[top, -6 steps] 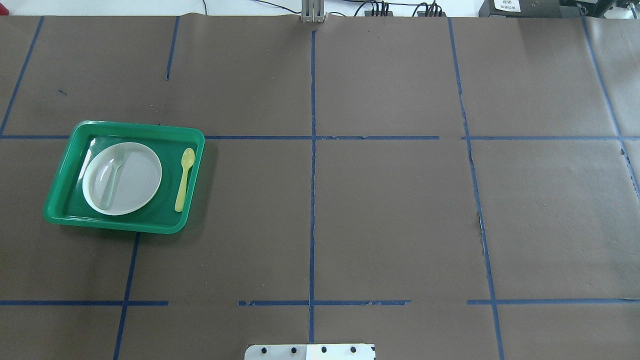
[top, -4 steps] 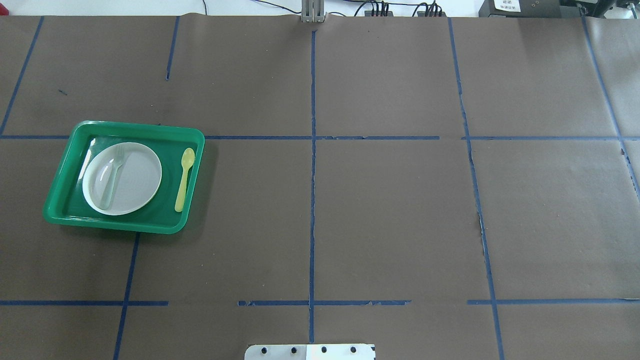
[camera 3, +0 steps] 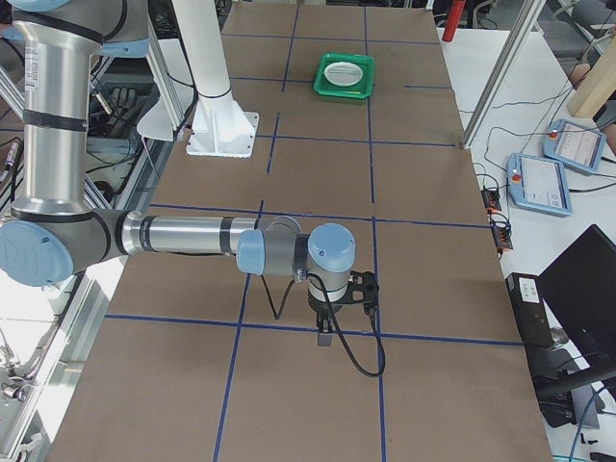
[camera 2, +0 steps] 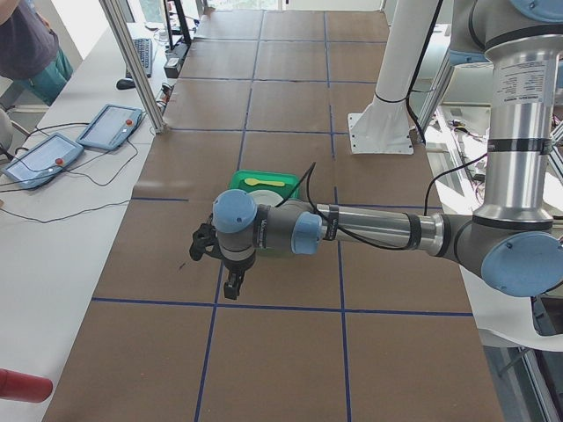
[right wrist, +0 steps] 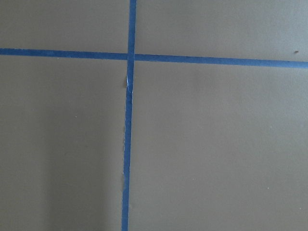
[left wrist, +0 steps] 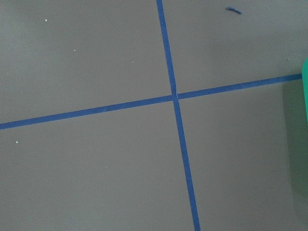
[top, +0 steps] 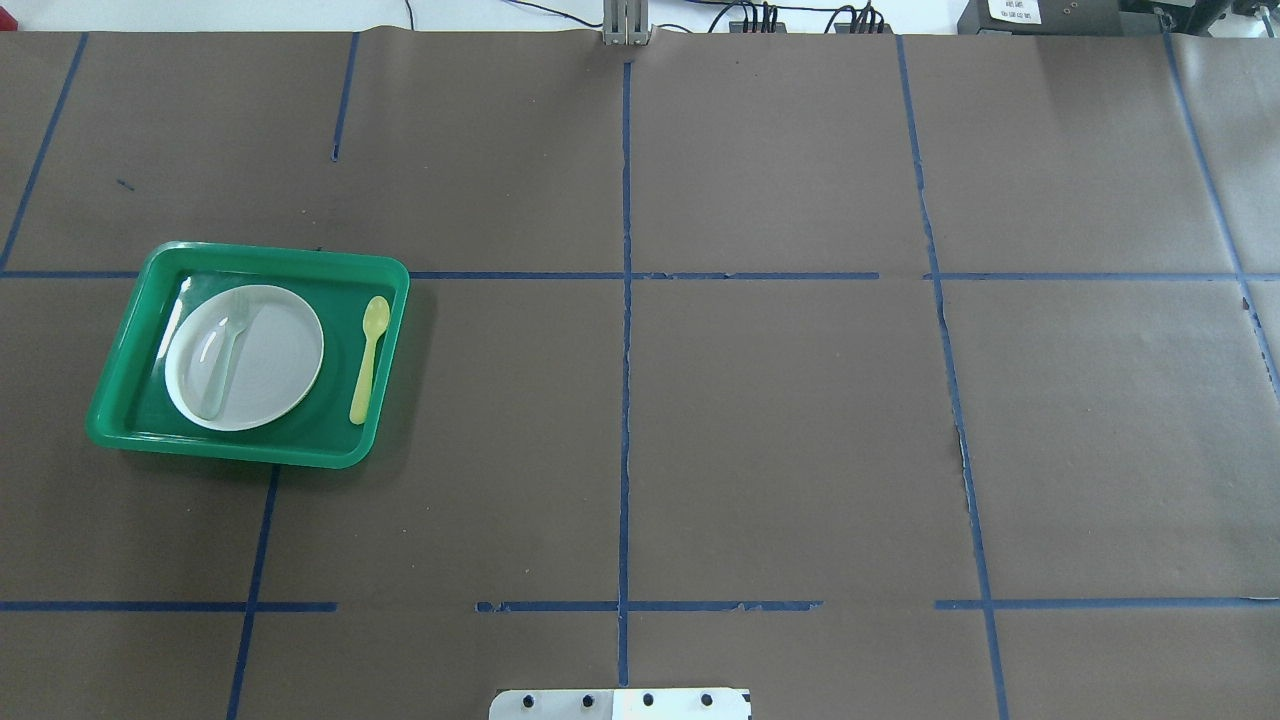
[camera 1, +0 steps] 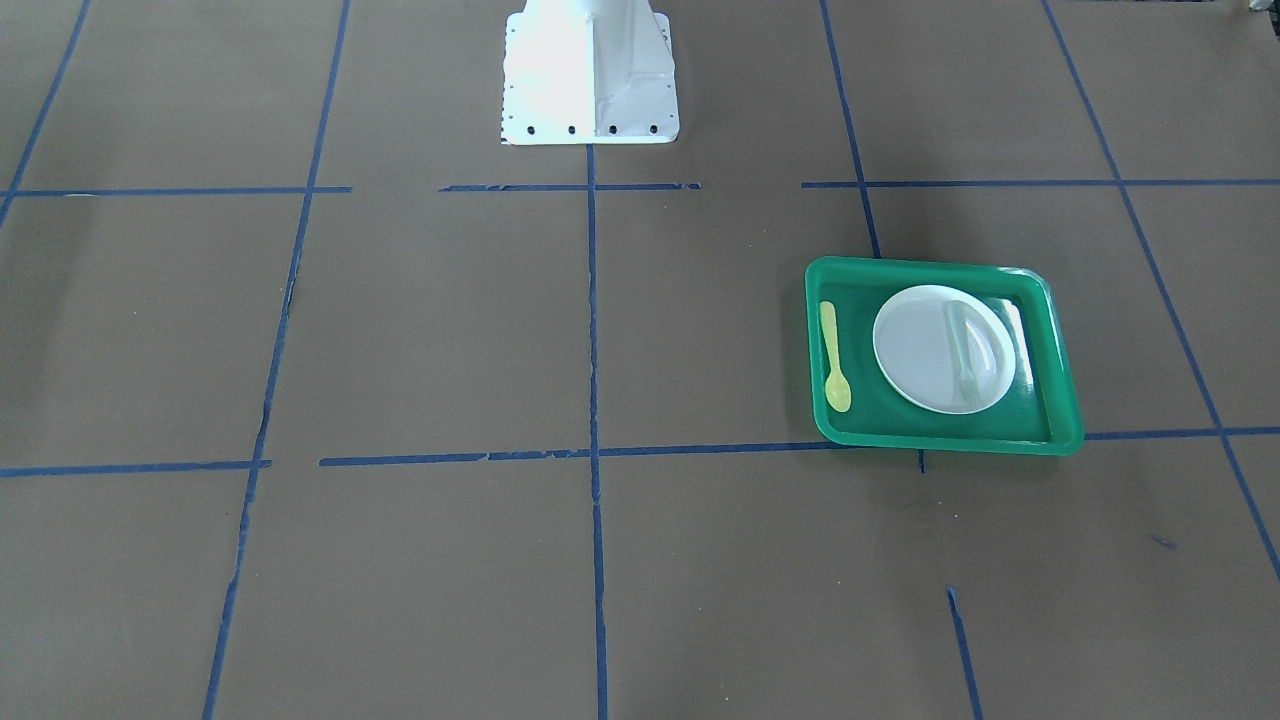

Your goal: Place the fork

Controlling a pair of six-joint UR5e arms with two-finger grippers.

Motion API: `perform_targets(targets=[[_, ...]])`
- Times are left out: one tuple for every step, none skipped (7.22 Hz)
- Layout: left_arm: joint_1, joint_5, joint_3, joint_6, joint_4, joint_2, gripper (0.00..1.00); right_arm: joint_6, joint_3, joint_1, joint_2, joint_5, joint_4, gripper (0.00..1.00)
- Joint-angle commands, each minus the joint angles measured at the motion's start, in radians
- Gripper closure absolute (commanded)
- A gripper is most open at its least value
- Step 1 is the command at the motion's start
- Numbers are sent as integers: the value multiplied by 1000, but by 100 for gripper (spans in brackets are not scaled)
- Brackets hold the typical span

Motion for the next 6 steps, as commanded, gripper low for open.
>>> perform_targets(targets=[[289, 175, -137, -443, -107, -28, 0, 0, 1, 0, 0, 0, 0, 0], [319, 170, -143, -518, -124, -54, 0, 0, 1, 0, 0, 0, 0, 0], [382, 170, -141, -615, -139, -80, 0, 0, 1, 0, 0, 0, 0, 0], [466, 178, -124, -718, -173, -103, 0, 0, 1, 0, 0, 0, 0, 0], [523, 181, -88, -768, -222, -111, 0, 1, 1, 0, 0, 0, 0, 0], [573, 232, -25, -843, -316, -125, 0, 0, 1, 0, 0, 0, 0, 0]])
